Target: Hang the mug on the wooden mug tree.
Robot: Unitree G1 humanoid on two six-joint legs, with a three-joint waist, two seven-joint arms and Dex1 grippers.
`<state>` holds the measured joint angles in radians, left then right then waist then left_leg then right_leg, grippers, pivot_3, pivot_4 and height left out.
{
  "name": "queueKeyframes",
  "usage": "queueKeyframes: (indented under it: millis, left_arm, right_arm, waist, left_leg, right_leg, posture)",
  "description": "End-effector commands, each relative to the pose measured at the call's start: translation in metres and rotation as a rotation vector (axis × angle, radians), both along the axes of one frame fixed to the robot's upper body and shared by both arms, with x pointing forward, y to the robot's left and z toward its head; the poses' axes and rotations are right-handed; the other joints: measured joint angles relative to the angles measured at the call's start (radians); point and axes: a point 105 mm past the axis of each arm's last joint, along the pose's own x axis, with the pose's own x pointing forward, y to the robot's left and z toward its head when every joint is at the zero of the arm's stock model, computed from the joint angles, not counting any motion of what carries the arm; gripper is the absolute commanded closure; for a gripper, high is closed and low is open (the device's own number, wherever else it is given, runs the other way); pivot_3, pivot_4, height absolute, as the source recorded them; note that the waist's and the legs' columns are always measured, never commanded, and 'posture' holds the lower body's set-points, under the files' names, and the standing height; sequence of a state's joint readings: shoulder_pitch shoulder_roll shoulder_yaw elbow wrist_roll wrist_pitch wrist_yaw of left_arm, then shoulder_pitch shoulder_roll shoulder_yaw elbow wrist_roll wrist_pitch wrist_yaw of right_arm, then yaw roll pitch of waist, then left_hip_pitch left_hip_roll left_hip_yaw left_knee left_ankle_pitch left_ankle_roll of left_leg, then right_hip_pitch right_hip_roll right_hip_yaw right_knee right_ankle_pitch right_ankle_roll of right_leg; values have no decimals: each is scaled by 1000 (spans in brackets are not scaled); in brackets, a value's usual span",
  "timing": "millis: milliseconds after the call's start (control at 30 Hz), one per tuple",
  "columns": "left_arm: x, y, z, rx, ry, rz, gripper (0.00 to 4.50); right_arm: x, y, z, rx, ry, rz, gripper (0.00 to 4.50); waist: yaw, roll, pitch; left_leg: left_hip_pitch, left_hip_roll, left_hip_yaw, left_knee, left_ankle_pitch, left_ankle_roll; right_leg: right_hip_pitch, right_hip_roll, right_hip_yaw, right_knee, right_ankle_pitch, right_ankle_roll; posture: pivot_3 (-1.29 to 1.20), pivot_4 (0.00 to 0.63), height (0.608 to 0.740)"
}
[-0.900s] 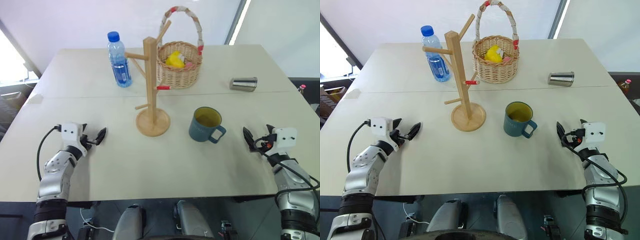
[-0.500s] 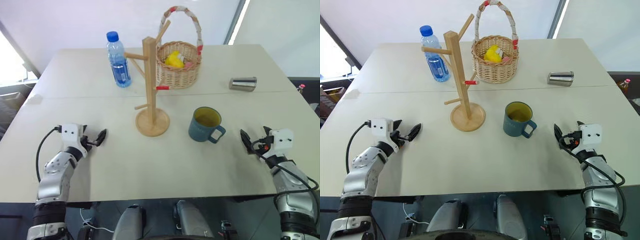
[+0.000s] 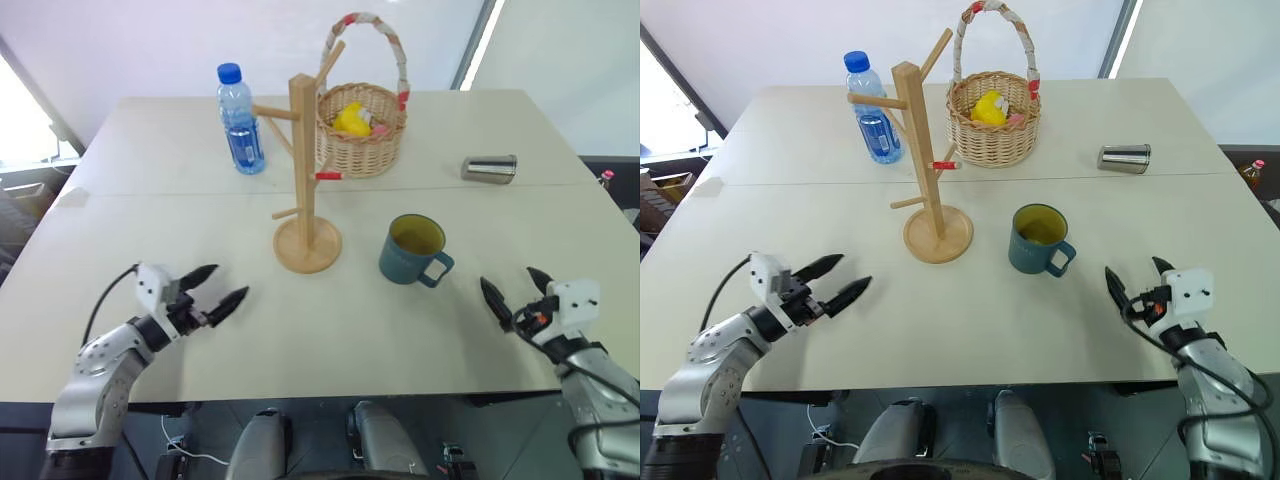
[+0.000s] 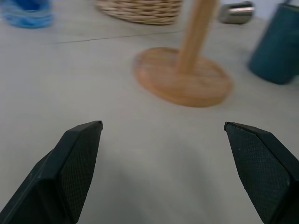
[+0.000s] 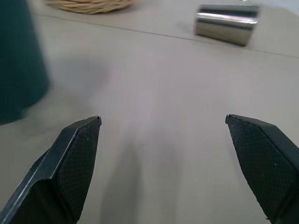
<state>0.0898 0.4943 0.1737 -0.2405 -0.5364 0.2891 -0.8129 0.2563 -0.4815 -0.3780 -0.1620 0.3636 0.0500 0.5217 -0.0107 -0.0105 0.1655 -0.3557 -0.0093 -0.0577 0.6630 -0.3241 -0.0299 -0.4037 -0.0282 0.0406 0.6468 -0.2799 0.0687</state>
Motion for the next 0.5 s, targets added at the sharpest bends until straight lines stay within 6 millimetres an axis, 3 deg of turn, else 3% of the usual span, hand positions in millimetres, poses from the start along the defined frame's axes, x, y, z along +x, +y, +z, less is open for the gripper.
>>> queueKeyframes:
  millis: [33,200,500]
  left_arm:
    - [-8,-37,9,24,-38,-188,0]
    - [-15,-75,8,83,-93,-359,0]
    - [-20,-106,19,70,-168,-492,0]
  right_arm:
    - [-8,35,10,-28,-15,143,70]
    - [-4,64,10,-35,-51,158,70]
    - [16,67,5,-7,-99,12,70]
  waist:
    - [0,0,0]
    - [-3,0,0]
    - [0,0,0]
  left_leg:
    - [0,0,0,0,0,0]
    - [1,0,0,0,0,0]
    - [0,0,0,0,0,0]
  right_leg:
    - [0,0,0,0,0,0]
    - [0,2,0,0,0,0]
    - [0,2,0,0,0,0]
  posture:
    - [0,150,740]
    - [0,150,740]
    - [0,150,740]
